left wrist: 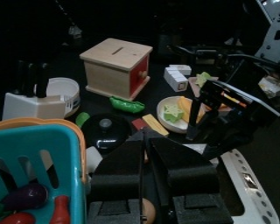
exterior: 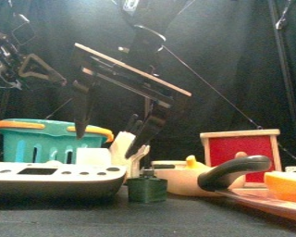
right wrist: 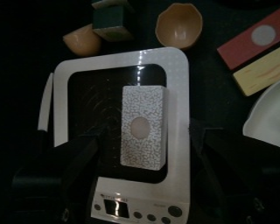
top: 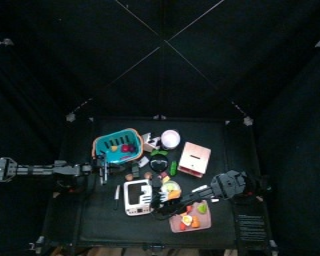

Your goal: Grab egg block

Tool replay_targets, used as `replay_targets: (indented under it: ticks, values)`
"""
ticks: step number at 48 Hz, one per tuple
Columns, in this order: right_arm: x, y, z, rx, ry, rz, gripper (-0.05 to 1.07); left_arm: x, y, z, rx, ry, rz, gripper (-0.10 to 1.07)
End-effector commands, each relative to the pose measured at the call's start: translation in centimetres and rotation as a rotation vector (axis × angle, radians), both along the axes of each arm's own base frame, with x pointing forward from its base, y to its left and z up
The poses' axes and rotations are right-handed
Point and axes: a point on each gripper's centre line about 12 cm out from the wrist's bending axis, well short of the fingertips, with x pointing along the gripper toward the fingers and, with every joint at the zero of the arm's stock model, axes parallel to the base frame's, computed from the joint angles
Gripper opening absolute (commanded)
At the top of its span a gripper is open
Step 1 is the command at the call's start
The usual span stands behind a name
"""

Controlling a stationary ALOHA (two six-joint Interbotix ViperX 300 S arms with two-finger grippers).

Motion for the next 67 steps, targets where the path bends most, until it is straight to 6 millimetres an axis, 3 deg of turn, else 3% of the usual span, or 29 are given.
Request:
replay_targets:
  ticks: [1,14,29,41,51,67]
  values:
    - [-0.7,-0.8,4.6,-0.014,-0.081,0.004,1.01,0.1,0.0,0.3,-0.001,-0.006,0.000,0.46]
    - [-3.9,-3.0,6.7,-0.086,-0.025,0.132,1.01,0.1,0.0,0.3,-0.001,-0.002,0.000,0.46]
    - [-5.9,-6.8,3.6,-0.035,0.094,0.347,1.01,0.1,0.0,0.2,0.001,0.002,-0.001,0.46]
    - [-6.7,-10.6,2.5,-0.039,0.167,0.373,1.02,0.0,0.0,-0.1,-0.003,0.009,0.002,0.46]
    - [-6.8,-11.4,1.8,-0.045,0.198,0.389,1.02,-0.1,0.0,-0.3,-0.002,0.014,0.003,0.46]
    - [-6.5,-11.0,-0.1,-0.010,0.218,0.392,1.02,-0.1,0.1,-0.4,-0.002,0.017,0.008,0.46]
